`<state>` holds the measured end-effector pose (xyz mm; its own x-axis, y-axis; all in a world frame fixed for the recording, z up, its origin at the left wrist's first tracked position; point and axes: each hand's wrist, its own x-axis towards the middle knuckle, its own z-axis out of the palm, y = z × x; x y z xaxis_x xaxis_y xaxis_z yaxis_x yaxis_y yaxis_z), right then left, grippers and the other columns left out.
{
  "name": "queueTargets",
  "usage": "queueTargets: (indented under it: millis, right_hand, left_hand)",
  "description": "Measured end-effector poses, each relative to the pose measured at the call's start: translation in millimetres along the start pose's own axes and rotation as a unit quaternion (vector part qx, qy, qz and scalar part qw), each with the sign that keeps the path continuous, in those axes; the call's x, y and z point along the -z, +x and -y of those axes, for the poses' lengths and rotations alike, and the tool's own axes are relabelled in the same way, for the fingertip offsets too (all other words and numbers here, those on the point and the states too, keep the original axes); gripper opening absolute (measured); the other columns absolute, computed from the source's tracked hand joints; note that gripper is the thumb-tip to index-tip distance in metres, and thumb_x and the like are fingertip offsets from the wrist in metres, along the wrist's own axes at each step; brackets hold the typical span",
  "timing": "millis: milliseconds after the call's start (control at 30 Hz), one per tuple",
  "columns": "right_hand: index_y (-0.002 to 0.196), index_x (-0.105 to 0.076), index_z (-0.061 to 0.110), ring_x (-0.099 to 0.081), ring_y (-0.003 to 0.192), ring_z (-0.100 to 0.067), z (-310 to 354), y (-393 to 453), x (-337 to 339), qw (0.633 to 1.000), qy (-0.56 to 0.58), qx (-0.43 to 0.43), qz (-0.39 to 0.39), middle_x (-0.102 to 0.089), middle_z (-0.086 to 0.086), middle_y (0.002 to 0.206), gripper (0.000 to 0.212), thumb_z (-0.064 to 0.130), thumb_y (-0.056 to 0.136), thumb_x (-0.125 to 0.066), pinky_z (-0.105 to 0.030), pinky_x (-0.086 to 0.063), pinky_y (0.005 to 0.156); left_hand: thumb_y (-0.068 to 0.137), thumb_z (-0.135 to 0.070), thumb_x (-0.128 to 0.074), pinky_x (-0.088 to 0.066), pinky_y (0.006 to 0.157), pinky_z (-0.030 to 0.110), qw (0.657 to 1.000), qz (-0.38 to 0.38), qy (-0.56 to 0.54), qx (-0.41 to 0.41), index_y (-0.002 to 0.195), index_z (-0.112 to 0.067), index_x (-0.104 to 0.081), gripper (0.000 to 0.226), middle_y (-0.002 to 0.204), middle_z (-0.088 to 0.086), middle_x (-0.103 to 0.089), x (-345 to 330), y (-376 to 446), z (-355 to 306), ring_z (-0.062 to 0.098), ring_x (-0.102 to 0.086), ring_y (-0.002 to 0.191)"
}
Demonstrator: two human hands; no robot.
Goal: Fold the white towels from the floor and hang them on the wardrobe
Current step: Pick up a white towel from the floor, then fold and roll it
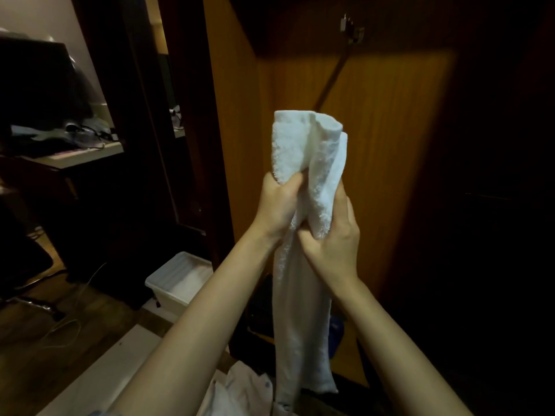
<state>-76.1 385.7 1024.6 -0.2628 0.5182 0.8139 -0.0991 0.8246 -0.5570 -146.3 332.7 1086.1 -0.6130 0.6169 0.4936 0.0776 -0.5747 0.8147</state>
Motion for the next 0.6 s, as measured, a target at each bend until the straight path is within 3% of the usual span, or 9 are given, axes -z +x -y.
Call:
queueTargets:
  millis: [100,200,300,400,467,533,600]
  right_hand:
    - [0.133,-0.047,0.009,-0.056,0.096,-0.006,5,2,10,0.996,0.090,-0.006,-0.009,-0.060,-0.007,0.109,0.068,0.023,0.068,-0.059,-0.009,-0.044,0.082]
    - [0.113,-0.053,0.031,-0.062,0.095,0.000,14,11,18,0.974,0.210,-0.069,-0.056,-0.065,0.016,0.099,0.038,0.028,0.077,-0.065,-0.014,-0.047,0.078]
    - [0.097,-0.058,0.027,-0.065,0.085,0.001,15,19,20,0.952,0.262,-0.114,-0.105,-0.068,0.019,0.086,0.020,0.016,0.083,-0.066,-0.014,-0.048,0.072]
    - [0.097,-0.063,0.018,-0.063,0.082,0.002,14,19,18,0.957,0.228,-0.111,-0.141,-0.067,0.016,0.083,0.014,0.013,0.084,-0.064,-0.014,-0.047,0.071]
    - [0.110,-0.063,0.005,-0.061,0.084,0.002,17,18,15,0.974,0.152,-0.067,-0.157,-0.066,0.009,0.090,0.026,0.015,0.086,-0.061,-0.011,-0.046,0.073]
    - [0.116,-0.062,-0.002,-0.051,0.076,0.004,21,15,12,0.987,0.032,-0.010,-0.158,-0.058,0.003,0.088,0.038,0.023,0.089,-0.053,0.000,-0.038,0.072]
    - [0.109,-0.064,-0.006,-0.039,0.072,0.006,23,14,9,0.989,-0.041,0.023,-0.137,-0.048,0.002,0.082,0.041,0.028,0.093,-0.047,0.003,-0.034,0.065]
  left_hand:
    - [0.075,-0.009,-0.054,-0.053,0.070,0.028,0.998,0.007,0.055,-0.018,0.083,-0.015,-0.065,0.015,0.079,-0.004,-0.069,0,-2,1,0.013,-0.067,0.080]
    - [0.066,-0.005,-0.053,-0.053,0.076,0.028,0.997,0.008,0.073,-0.006,0.092,-0.018,-0.061,0.030,0.083,-0.006,-0.068,-3,-8,9,0.012,-0.065,0.083]
    - [0.064,-0.004,-0.052,-0.053,0.069,0.022,0.998,0.025,0.052,0.021,0.090,-0.019,-0.061,0.031,0.075,-0.009,-0.069,-5,-13,12,0.008,-0.065,0.075]
    - [0.068,-0.004,-0.055,-0.053,0.075,0.023,0.995,0.094,0.003,0.016,0.095,-0.020,-0.061,0.032,0.085,-0.008,-0.071,-5,-17,8,0.011,-0.066,0.085]
    - [0.073,-0.006,-0.063,-0.054,0.079,0.026,0.990,0.140,-0.004,-0.002,0.100,-0.019,-0.063,0.030,0.094,-0.002,-0.071,-10,-20,5,0.016,-0.067,0.092]
    - [0.072,-0.010,-0.071,-0.054,0.075,0.024,0.989,0.143,0.037,-0.018,0.095,-0.021,-0.064,0.027,0.088,-0.006,-0.071,-15,-22,5,0.011,-0.068,0.088]
    - [0.067,-0.018,-0.077,-0.053,0.072,0.021,0.992,0.113,0.056,-0.009,0.087,-0.024,-0.066,0.024,0.080,-0.010,-0.071,-17,-23,4,0.005,-0.068,0.083]
